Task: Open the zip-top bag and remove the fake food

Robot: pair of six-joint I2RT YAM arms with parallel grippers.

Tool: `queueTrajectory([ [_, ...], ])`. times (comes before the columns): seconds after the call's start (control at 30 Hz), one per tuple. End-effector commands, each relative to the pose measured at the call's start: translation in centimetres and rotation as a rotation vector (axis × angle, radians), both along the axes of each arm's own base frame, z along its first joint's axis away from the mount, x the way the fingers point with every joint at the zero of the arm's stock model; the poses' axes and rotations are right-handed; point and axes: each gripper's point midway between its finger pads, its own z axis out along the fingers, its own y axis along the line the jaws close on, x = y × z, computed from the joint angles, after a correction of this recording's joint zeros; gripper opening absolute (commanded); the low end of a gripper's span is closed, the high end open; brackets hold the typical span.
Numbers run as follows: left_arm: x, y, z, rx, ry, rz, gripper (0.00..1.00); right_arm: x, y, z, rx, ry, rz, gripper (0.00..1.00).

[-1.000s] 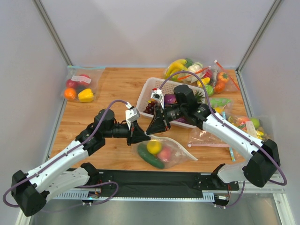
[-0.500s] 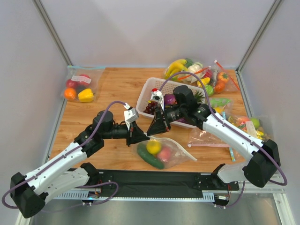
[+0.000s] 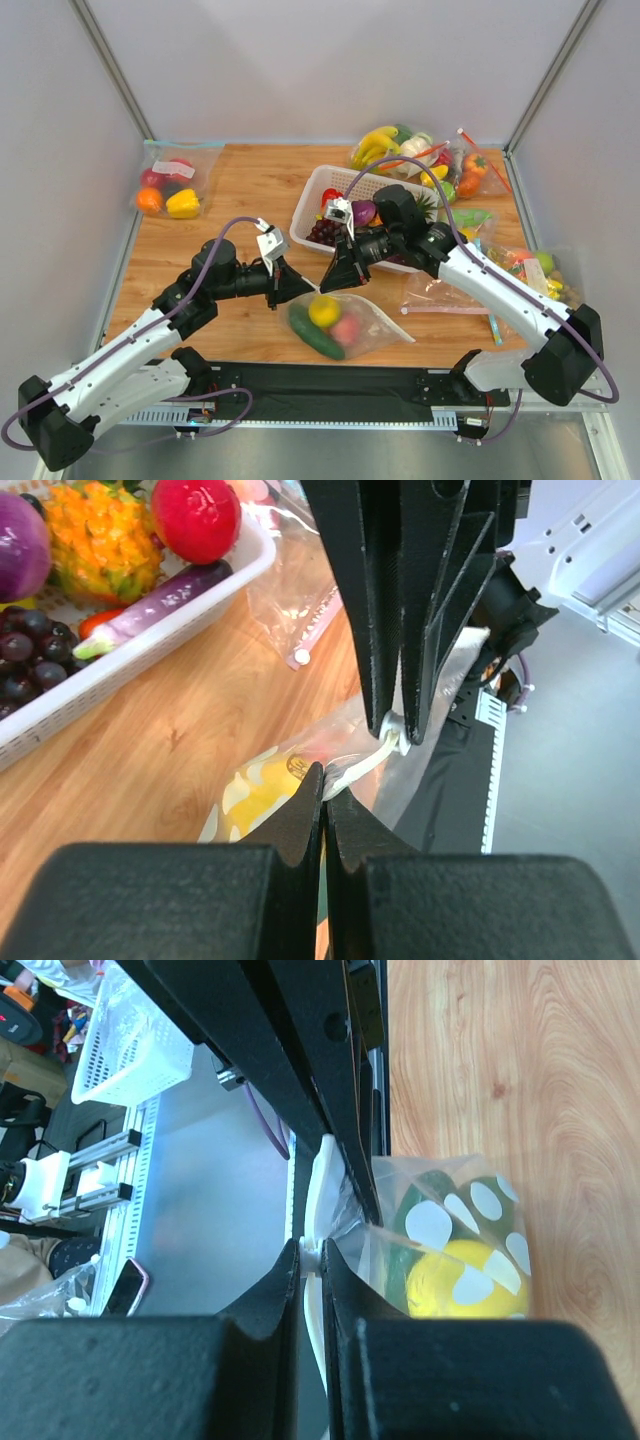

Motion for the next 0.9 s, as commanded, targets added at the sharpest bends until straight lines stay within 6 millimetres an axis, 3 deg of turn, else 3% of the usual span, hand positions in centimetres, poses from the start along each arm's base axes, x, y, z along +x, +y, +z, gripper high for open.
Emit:
queueTrajectory([
  [0.0, 2.5, 1.0, 1.3, -0.001, -0.071, 0.135, 0.00, -1.5, -1.0, 1.5, 0.014, -0.002, 0.035, 0.00],
  [0.27, 4.1, 2.8, 0.2, 0.050, -0.056, 0.274, 0.00, -1.2, -1.9, 2.3, 0.013, -0.053, -0.027, 0.00],
  [0.87, 8.1, 7.2, -2.3, 0.167, -0.004, 0.592, 0.00, -1.6, -3.5, 0.0, -0.090, -0.006, -0.084, 0.00],
])
